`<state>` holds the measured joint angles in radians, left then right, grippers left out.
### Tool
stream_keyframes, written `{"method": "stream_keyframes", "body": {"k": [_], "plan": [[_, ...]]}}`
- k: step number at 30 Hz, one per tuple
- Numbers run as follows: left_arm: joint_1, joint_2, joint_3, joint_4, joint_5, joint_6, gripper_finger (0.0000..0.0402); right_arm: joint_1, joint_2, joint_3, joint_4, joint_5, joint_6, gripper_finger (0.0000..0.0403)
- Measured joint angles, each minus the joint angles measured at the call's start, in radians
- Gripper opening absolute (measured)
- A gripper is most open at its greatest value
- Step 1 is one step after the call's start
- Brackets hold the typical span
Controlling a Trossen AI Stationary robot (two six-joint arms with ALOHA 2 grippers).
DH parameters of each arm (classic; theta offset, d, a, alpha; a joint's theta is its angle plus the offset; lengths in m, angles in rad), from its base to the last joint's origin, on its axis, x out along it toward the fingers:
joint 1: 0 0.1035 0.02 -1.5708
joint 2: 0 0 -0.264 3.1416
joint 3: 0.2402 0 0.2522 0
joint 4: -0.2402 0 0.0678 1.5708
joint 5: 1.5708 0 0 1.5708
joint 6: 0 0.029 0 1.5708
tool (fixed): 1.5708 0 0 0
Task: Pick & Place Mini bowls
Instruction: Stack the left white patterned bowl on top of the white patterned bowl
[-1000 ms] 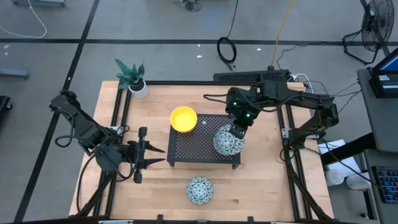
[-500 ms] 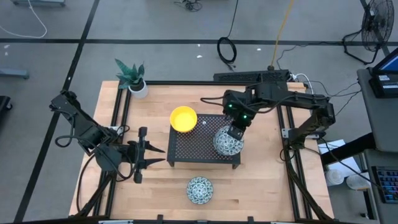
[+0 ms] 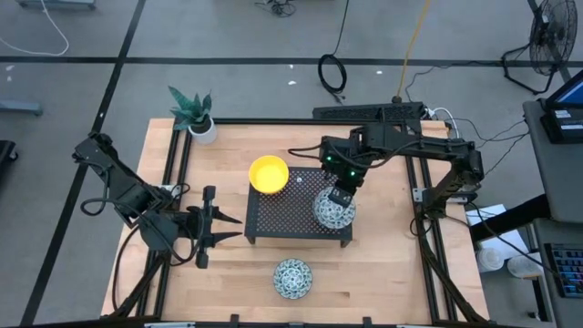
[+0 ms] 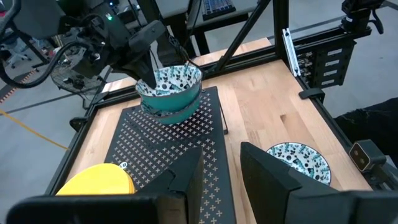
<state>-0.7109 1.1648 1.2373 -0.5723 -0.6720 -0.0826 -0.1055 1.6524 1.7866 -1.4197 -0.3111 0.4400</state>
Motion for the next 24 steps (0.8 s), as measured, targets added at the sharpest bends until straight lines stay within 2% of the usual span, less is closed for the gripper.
{"method": "stream_keyframes", "body": {"k": [24], "plan": [[0.0, 0.0, 0.0, 0.0, 0.0, 0.0, 0.0113, -0.014, -0.005, 0.0, 0.003, 0.021, 0.042, 0.0123]]}}
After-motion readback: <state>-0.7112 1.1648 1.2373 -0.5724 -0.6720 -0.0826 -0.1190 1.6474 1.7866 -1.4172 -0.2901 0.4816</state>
